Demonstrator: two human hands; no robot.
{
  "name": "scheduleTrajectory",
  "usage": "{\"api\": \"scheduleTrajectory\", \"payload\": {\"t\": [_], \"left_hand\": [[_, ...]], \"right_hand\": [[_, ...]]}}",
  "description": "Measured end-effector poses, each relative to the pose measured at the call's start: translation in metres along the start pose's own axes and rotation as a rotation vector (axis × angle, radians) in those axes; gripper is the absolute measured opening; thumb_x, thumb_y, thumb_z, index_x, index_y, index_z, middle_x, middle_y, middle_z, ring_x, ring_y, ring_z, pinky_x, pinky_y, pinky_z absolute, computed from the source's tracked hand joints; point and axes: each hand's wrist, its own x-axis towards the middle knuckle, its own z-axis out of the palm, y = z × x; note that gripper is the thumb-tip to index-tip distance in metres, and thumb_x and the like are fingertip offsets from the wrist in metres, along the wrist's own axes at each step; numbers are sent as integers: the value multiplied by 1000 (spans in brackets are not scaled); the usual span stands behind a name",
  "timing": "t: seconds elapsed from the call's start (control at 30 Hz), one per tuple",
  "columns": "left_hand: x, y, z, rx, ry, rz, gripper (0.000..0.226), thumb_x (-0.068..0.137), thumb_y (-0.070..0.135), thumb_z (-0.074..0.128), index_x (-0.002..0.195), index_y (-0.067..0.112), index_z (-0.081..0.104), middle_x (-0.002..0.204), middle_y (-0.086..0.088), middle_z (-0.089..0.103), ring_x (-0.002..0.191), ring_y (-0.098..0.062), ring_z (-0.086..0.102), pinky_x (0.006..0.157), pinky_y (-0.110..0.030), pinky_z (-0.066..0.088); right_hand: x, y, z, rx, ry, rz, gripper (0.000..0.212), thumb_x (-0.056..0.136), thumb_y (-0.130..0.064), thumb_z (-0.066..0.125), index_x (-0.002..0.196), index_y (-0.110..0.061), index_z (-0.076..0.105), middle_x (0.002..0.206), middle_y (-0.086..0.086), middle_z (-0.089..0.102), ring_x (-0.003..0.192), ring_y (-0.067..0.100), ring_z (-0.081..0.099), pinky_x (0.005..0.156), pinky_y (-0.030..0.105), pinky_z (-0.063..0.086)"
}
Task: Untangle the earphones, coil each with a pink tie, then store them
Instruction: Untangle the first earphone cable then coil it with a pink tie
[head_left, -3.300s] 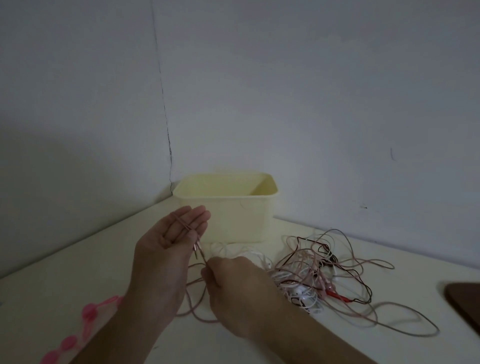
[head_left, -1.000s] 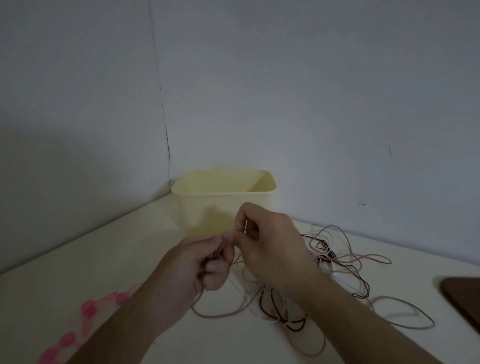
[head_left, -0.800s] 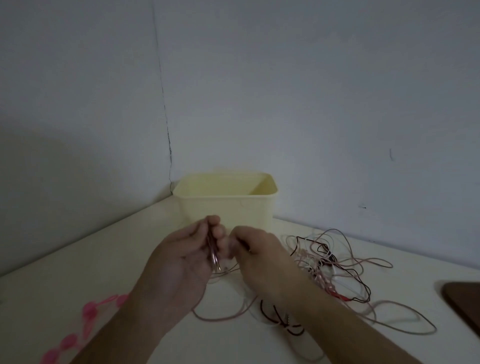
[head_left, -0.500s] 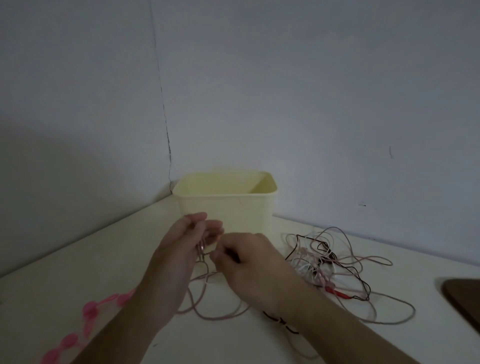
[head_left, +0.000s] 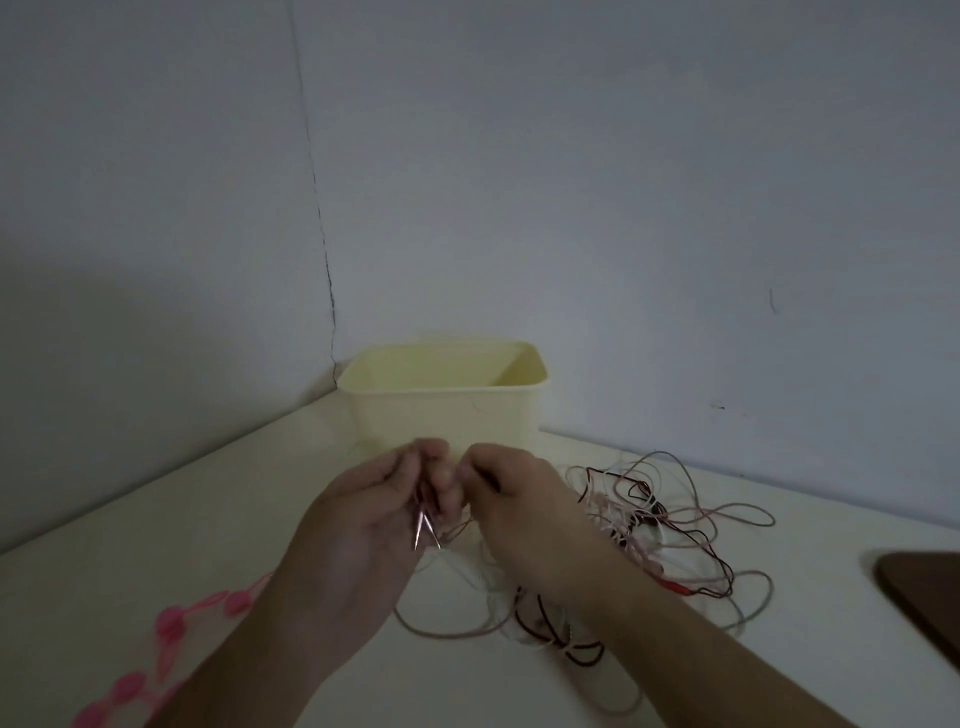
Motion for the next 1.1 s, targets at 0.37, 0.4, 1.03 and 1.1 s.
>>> {"api": "scheduleTrajectory", "payload": {"t": [0.37, 0.4, 1.03, 1.1], "left_hand": [[15, -3, -21, 548, 150, 63, 44, 103, 50, 54, 101, 12, 76, 100, -25, 75, 103, -31, 72, 91, -45, 51], [10, -4, -18, 617, 107, 22, 48, 108, 48, 47, 92, 15, 79, 93, -25, 75, 91, -27, 72, 89, -46, 51], [17, 0, -16, 615, 167, 162, 10, 96, 27, 63, 92, 22, 71, 87, 0, 79, 93, -21, 74, 80, -28, 53], [5, -6, -14, 834, 63, 123, 50, 111, 36, 46, 69, 25, 71, 67, 2, 70, 66, -13, 64, 65, -22, 46]], "right_hand": [[-7, -22, 3, -168, -95, -184, 20, 98, -35, 59, 80, -25, 58, 77, -6, 68, 78, 19, 65, 75, 39, 55], [-5, -23, -5, -130, -46, -178, 19, 97, -34, 60, 81, -24, 60, 76, -7, 71, 76, 15, 66, 74, 39, 56], [-6, -18, 4, -257, -175, -146, 19, 99, -33, 59, 83, -23, 60, 81, -2, 67, 83, 27, 65, 77, 42, 57], [-1, -18, -6, -191, -92, -148, 16, 95, -35, 62, 86, -21, 61, 77, -7, 71, 77, 17, 67, 76, 39, 58]]}}
